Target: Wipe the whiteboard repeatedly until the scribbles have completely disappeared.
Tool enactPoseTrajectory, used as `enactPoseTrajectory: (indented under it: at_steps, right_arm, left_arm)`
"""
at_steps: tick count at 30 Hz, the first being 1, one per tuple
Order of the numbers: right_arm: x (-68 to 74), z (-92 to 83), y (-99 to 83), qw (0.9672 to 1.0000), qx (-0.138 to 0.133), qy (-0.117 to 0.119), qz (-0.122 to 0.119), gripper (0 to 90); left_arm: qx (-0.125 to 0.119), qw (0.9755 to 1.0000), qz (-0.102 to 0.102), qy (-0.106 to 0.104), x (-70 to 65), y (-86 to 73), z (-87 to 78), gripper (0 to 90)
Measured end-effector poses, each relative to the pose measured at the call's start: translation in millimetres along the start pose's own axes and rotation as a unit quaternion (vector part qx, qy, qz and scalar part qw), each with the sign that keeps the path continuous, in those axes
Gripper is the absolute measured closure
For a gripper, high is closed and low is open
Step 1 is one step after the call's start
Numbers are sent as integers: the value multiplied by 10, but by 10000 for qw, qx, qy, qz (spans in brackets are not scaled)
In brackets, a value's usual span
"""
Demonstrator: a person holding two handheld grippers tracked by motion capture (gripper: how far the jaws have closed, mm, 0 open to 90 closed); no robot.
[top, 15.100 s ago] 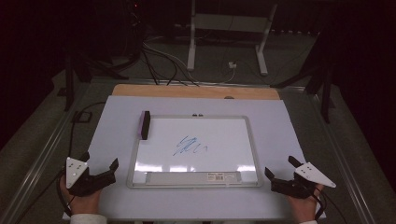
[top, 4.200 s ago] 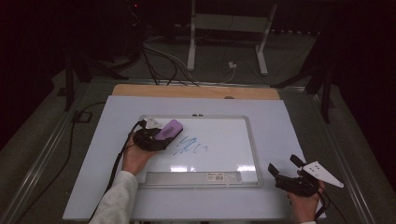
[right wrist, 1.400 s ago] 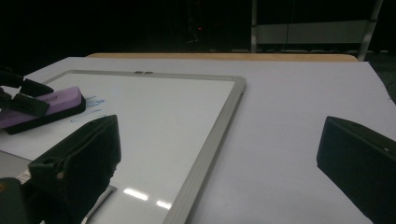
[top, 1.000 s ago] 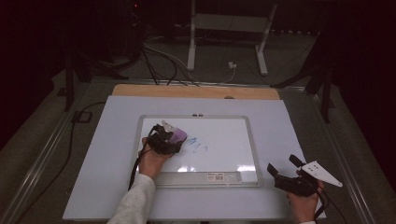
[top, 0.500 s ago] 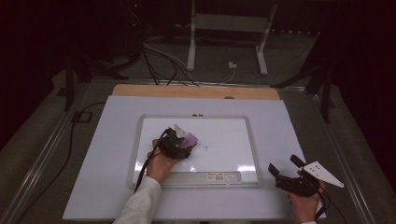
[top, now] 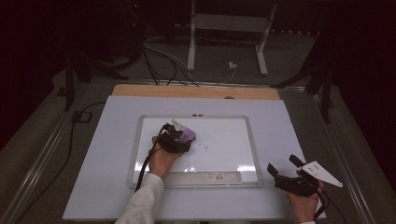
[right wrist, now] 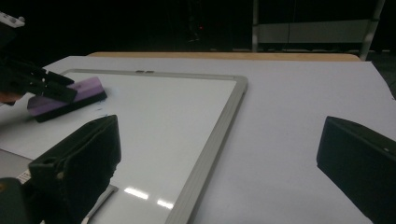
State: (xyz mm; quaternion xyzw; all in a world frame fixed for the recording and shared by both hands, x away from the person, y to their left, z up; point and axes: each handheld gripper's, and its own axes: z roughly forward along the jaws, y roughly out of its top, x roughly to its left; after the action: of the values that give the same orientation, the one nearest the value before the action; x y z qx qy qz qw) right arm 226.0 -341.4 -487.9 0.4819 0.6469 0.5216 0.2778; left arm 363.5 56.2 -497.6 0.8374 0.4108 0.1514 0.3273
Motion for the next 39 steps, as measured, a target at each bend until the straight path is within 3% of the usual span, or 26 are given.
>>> enactPoseTrajectory:
  at_steps: [2,3,7,10,11,13,15,20,24,25,27,31,34,38,39]
  right_arm:
    - [-4,-4,2,10000,-13,-8,6,3]
    - [-8,-5,2,10000,-13,-12,8,3]
    - [-12,-11,5,10000,-25,-16,14,3]
    - [-20,-5,1,10000,-19,-8,18,3]
    - [-22,-4,0,10000,-16,-8,15,3]
    - [-20,-2,0,10000,-11,-1,19,3]
    - [-15,-4,3,10000,-19,2,11,3]
    - [-8,5,3,10000,-7,10,19,3]
    - [-4,6,2,10000,-2,11,15,3]
    - [-6,5,3,10000,-6,11,14,3]
    - [-9,2,3,10000,-8,8,24,3]
    - [-18,-6,4,10000,-19,-7,16,3]
    - [-21,-3,2,10000,-9,-10,16,3]
    - [-12,2,3,10000,1,0,22,3]
    - [-10,4,2,10000,3,0,22,3]
  left_arm:
    - [21,9998,179,69,-57,17,3,420]
    - [40,9999,138,53,-36,26,8,420]
    - [74,9989,-88,446,134,60,29,421]
    - [100,9956,-343,868,304,80,44,420]
    - [93,9946,-506,898,352,86,54,421]
    - [62,9935,-709,884,378,102,77,420]
    - [53,9942,-655,855,329,118,95,421]
    - [18,9989,-166,427,50,140,120,420]
    - [-14,9999,141,48,-135,143,133,420]
    - [-24,9996,246,109,-164,144,130,420]
    - [-10,9996,256,111,-153,149,131,420]
    - [35,9981,109,602,-16,148,117,420]
    - [83,9949,1,1010,103,140,115,420]
    - [149,9948,-194,992,119,138,128,417]
    - [124,9960,-259,843,106,135,130,417]
